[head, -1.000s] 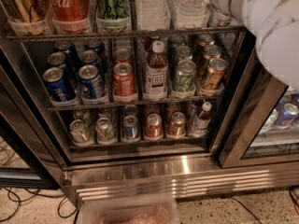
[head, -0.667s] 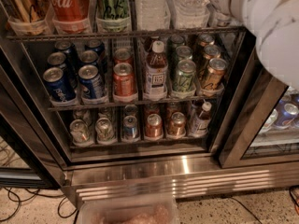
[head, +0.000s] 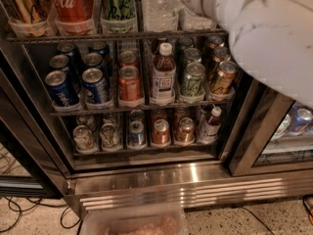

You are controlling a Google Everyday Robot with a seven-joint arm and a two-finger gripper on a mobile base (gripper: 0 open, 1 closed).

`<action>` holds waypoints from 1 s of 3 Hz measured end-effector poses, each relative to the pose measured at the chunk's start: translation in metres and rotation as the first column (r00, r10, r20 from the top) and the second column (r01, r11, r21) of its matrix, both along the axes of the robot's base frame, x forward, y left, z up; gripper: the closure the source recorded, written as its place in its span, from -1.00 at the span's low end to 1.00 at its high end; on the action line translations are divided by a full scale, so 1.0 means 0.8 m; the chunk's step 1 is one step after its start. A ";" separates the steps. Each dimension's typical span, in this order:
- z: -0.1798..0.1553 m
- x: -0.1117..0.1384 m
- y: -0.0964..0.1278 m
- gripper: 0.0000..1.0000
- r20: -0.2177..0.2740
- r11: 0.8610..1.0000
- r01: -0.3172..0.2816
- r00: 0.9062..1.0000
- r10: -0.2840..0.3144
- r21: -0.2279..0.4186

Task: Pick water bottle from top shelf of fridge

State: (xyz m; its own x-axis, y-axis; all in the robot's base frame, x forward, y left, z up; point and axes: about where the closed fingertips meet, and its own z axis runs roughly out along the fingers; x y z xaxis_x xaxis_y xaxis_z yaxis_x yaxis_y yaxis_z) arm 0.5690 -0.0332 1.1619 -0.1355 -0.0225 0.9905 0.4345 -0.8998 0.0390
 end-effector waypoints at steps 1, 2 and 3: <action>-0.024 -0.010 0.053 1.00 -0.058 0.996 -0.085 0.995 0.086 0.024; -0.047 -0.046 0.041 1.00 -0.088 0.995 -0.096 0.991 0.099 0.039; -0.073 -0.083 -0.007 1.00 -0.155 0.994 -0.062 0.985 0.076 0.094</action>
Offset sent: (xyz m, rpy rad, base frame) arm -0.0895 -0.0737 -0.0090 0.1989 0.2431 0.3394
